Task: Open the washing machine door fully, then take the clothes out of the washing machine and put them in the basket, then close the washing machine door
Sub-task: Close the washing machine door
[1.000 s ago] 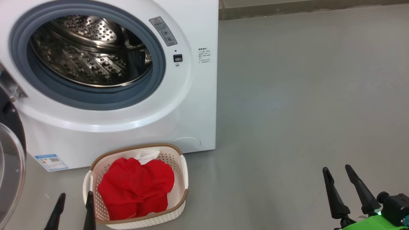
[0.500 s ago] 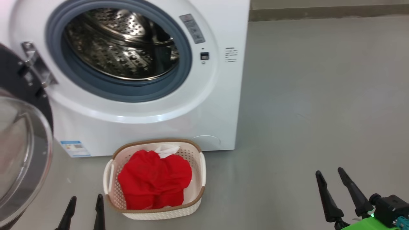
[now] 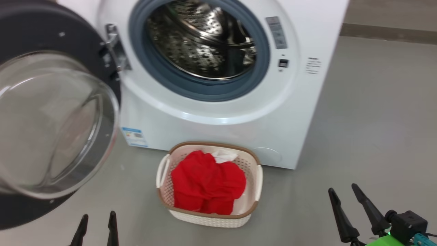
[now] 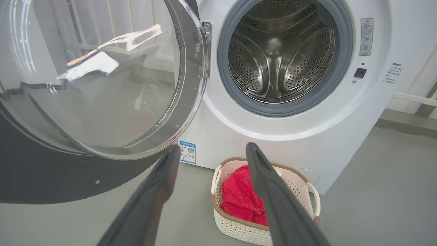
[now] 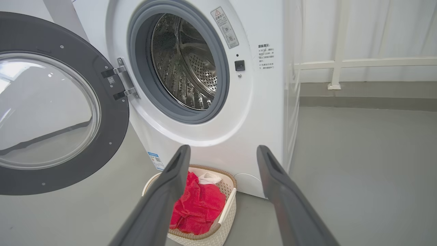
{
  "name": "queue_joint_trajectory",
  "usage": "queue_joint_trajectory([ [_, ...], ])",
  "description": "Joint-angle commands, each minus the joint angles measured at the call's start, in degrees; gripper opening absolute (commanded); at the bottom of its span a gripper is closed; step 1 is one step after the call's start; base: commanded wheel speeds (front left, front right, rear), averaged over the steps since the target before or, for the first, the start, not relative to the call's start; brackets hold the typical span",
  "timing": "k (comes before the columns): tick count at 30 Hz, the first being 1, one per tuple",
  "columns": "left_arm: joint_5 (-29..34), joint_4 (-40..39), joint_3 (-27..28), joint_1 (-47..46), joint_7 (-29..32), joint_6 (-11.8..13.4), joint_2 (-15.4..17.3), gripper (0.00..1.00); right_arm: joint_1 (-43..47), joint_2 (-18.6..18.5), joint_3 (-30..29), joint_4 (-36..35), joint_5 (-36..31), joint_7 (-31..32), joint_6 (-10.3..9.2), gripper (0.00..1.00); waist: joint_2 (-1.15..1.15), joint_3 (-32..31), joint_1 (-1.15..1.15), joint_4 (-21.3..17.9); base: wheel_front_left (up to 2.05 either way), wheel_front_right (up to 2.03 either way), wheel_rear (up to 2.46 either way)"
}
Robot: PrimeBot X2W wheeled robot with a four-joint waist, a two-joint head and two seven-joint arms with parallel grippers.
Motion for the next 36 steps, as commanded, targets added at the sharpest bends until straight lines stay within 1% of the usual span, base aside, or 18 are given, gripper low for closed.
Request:
queue_joint_trajectory([
  [1, -0.60, -1.03, 1.41, -0.09, -0.29, 0.41, 0.32, 1.00, -1.72, -1.30, 1.96, -1.18, 0.42, -0.37, 0.36, 1.00, 0.00, -0.82, 0.00, 6.33, 0.00, 0.00, 0.00],
  [8, -0.95, -1.08, 0.18, 0.34, -0.29, 0.41, 0.32, 1.00, -2.15, -1.48, 3.60, -0.72, 0.69, -0.37, 0.36, 1.00, 0.00, -1.55, 0.00, 13.16, 0.00, 0.00, 0.00],
  [12, -0.99, -0.97, -0.48, 0.59, -0.29, 0.44, 0.32, 1.00, -2.50, -1.32, 4.64, -0.61, 0.78, -0.37, 0.36, 1.00, 0.00, -1.89, 0.00, 15.98, 0.00, 0.00, 0.00],
  [23, -3.22, -3.13, 0.00, 1.49, -0.29, 2.29, 0.31, 1.00, -6.98, -2.33, 9.48, 1.00, 1.72, -0.37, 0.36, 1.00, 0.00, -0.74, 0.00, 16.94, 0.00, 0.00, 0.00],
  [30, -4.33, -4.31, -0.69, 2.15, -0.29, 3.33, 0.31, 1.00, -7.87, -2.35, 10.31, 1.42, 2.10, -0.37, 0.36, 1.00, 0.00, -0.51, 0.00, 17.07, 0.00, 0.00, 0.00],
  [34, -4.47, -4.53, -1.05, 1.93, -0.29, 3.06, 0.31, 1.00, -7.70, -2.22, 10.24, 1.36, 2.28, -0.37, 0.36, 1.00, 0.00, -0.57, 0.00, 17.00, 0.00, 0.00, 0.00],
  [35, -4.64, -4.66, -1.02, 1.75, -0.29, 2.89, 0.31, 0.88, -7.56, -2.18, 10.15, 1.30, 2.31, -0.37, 0.36, 1.00, 0.00, -0.62, 0.00, 16.97, 0.00, 0.00, 0.00],
  [36, -4.99, -4.90, -0.91, 1.55, -0.29, 2.70, 0.31, 0.44, -7.40, -2.12, 10.03, 1.24, 2.32, -0.37, 0.36, 1.00, 0.00, -0.65, 0.00, 16.94, 0.00, 0.00, 0.00],
])
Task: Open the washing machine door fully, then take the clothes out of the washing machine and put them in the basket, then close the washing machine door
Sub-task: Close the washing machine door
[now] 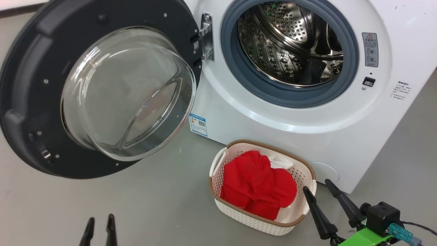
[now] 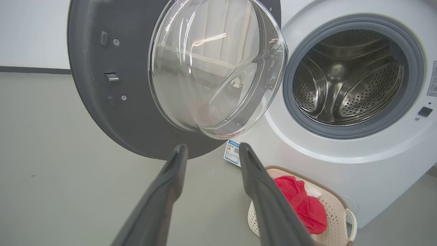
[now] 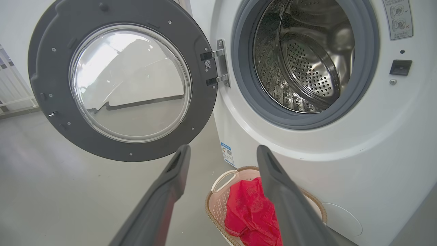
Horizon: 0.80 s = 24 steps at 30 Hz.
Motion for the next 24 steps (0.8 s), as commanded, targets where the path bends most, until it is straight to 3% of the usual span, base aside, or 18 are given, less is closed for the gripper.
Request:
queue_joint_trajectory([
  [1, -1.29, -2.22, 1.93, -1.14, -0.29, -0.58, 0.28, 0.01, -2.24, -0.65, 1.01, -1.45, 0.69, -0.37, 0.35, 1.00, 0.00, -0.06, 0.00, -0.04, 0.00, 0.00, 0.00],
  [6, -3.21, -6.95, 5.47, -3.83, -0.29, -2.60, 0.28, 0.00, -1.20, -0.17, 0.46, -2.00, 0.44, -0.37, 0.35, 1.00, 0.00, -0.17, 0.00, -0.11, 0.00, 0.00, 0.00],
  [13, -1.01, -14.80, 16.55, -15.47, -0.29, -6.63, 2.44, 0.00, -0.06, -0.01, -0.31, -2.52, -0.02, -0.37, 0.35, 1.00, 0.00, 0.20, 0.00, -0.52, 0.00, 0.00, 0.00],
  [18, -3.96, -15.10, 22.00, -27.58, -0.29, -7.68, 7.47, 0.00, 0.13, -0.16, -0.41, -2.82, -0.38, -0.37, 0.35, 1.00, 0.00, 0.92, 0.00, -2.07, 0.00, 0.00, 0.00],
  [24, -8.14, -8.21, 22.73, -41.50, -0.29, -7.90, 18.07, 0.00, -0.91, -0.75, -0.26, -3.11, -0.64, -0.37, 0.35, 1.00, 0.00, 3.11, 0.00, -4.20, 0.00, 0.00, 0.00],
])
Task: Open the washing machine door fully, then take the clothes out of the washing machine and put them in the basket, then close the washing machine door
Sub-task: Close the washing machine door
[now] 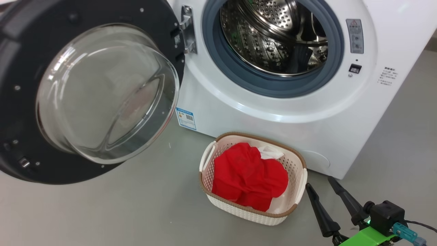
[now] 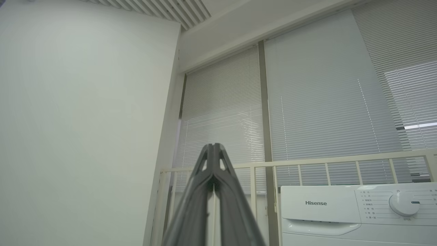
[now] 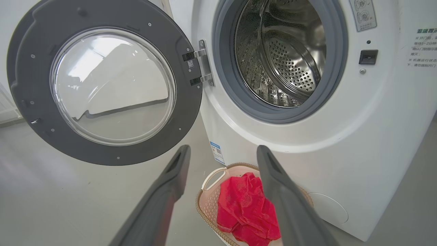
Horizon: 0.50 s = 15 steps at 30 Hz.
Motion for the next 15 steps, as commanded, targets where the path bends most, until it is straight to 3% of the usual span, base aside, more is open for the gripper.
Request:
queue_joint_trajectory([
  [1, -0.60, -0.41, 1.15, -1.89, -0.16, -0.36, 3.09, 0.00, -1.31, -0.87, 0.77, -1.55, -0.52, -0.37, 0.35, 1.00, 0.00, 1.15, 0.00, -1.00, 0.00, 0.00, 0.00],
  [4, -4.41, 6.32, 1.01, -7.93, -0.16, -0.37, 7.12, 0.00, -1.89, -1.13, 0.76, -1.65, -0.71, -0.37, 0.35, 1.00, 0.00, 2.56, 0.00, -1.71, 0.00, 0.00, 0.00],
  [5, -7.50, 12.09, 0.63, -11.40, -0.16, -0.37, 9.48, 0.00, -2.30, -1.25, 0.74, -1.72, -0.82, -0.37, 0.35, 1.00, 0.00, 3.37, 0.00, -2.08, 0.00, 0.00, 0.00],
  [8, -14.08, 22.48, -0.49, -16.78, 0.68, -0.37, 12.57, 0.00, -2.80, -1.31, 0.51, -1.77, -0.95, -0.37, 0.35, 1.00, 0.00, 4.59, 0.00, -2.35, 0.00, 0.00, 0.00],
  [15, -24.63, 42.40, -4.57, -24.57, 13.32, -0.38, 19.36, 0.00, -4.53, -1.25, 0.81, -1.78, -1.31, -0.37, 0.35, 1.00, 0.00, 7.12, 0.00, -3.08, 0.00, 0.00, 0.00],
])
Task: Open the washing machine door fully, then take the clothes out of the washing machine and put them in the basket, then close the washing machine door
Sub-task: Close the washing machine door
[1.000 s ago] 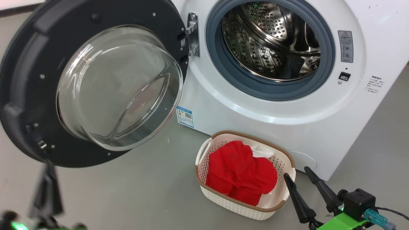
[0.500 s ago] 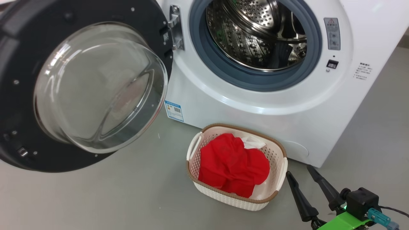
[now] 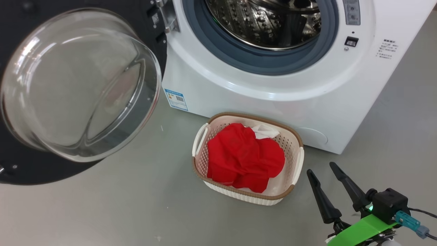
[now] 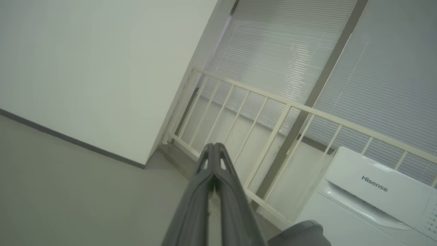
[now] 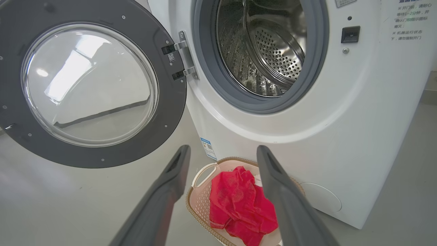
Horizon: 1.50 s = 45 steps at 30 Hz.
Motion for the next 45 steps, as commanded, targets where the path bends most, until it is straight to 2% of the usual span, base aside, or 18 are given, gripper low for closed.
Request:
queue_joint_trajectory([
  [1, -1.99, 2.02, 0.13, -1.93, 3.36, -0.38, 4.59, 0.00, -1.87, -0.80, 1.27, -1.44, -0.75, -0.37, 0.35, 1.00, 0.00, 1.18, 0.00, -0.56, 0.00, 0.00, 0.00],
  [5, -6.64, 9.22, -0.42, -4.09, 13.02, -0.38, 6.58, 0.00, -2.21, -0.64, 1.51, -1.43, -0.90, -0.37, 0.35, 1.00, 0.00, 1.95, 0.00, -0.82, 0.00, 0.00, 0.00],
  [10, -9.02, 14.50, -1.53, -4.11, 22.18, -0.38, 8.53, 0.00, -2.28, -0.45, 1.72, -1.39, -0.88, -0.37, 0.35, 1.00, 0.00, 2.36, 0.00, -1.17, 0.00, 0.00, 0.00],
  [11, -9.02, 14.50, -1.53, -4.11, 22.18, -0.38, 8.53, 0.00, -2.28, -0.45, 1.72, -1.39, -0.88, -0.37, 0.35, 1.00, 0.00, 2.36, 0.00, -1.17, 0.00, 0.00, 0.00],
  [13, -10.40, 15.93, -2.08, -3.66, 27.32, -0.38, 8.72, 0.00, -2.26, -0.34, 1.79, -1.34, -0.83, -0.37, 0.35, 1.00, 0.00, 2.36, 0.00, -1.31, 0.00, 0.00, 0.00],
  [18, -11.39, 17.25, -3.17, -2.73, 33.61, -0.38, 8.44, 0.00, -2.17, -0.20, 1.79, -1.16, -0.69, -0.37, 0.35, 1.00, 0.00, 2.00, 0.00, -1.45, 0.00, 0.00, 0.00],
  [32, -13.31, 10.96, -7.20, 1.00, 44.35, -0.38, 7.44, 0.00, -1.84, 0.21, 1.72, -1.22, -0.63, -0.37, 0.35, 1.00, 0.00, 0.55, 0.00, -1.86, 0.00, 0.00, 0.00],
  [38, -17.26, 1.56, -9.22, 4.89, 49.21, -0.38, 6.48, 0.00, -1.45, 0.44, 1.09, -1.35, -0.53, -0.37, 0.35, 1.00, 0.00, -0.43, 0.00, -2.16, 0.00, 0.00, 0.00],
  [45, -22.04, -9.18, -11.97, 10.01, 54.48, -0.38, 6.86, 0.00, -0.72, 0.98, 0.32, -1.60, -0.61, -0.37, 0.35, 1.00, 0.00, -2.06, 0.00, -3.17, 0.00, 0.00, 0.00],
])
